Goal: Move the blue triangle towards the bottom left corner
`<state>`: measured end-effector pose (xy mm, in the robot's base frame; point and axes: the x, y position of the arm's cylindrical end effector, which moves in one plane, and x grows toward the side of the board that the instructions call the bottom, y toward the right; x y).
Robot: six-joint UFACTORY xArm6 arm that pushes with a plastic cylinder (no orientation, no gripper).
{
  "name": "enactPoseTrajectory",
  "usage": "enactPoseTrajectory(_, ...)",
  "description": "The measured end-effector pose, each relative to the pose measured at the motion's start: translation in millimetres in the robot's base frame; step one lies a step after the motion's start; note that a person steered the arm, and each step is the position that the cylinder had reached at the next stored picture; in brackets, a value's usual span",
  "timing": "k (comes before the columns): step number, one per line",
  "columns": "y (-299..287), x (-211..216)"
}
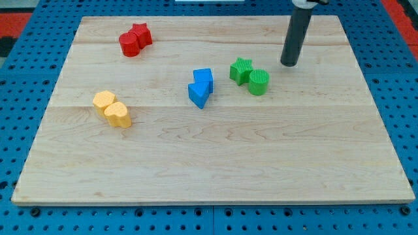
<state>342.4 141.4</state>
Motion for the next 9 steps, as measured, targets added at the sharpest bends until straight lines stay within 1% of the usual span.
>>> enactPoseTrajectory(2,-68.2,41.4)
enactPoseTrajectory(3,-150.4,61.4)
enactPoseTrajectory(4,-164.5,79.0)
enactPoseTrajectory(5,-164.5,79.0)
enactPoseTrajectory(6,-196.7,79.0)
enactPoseTrajectory(7,-199.3,79.0)
enactPoseTrajectory(8,-189.5,78.7)
enactPoseTrajectory(9,-211.0,64.6)
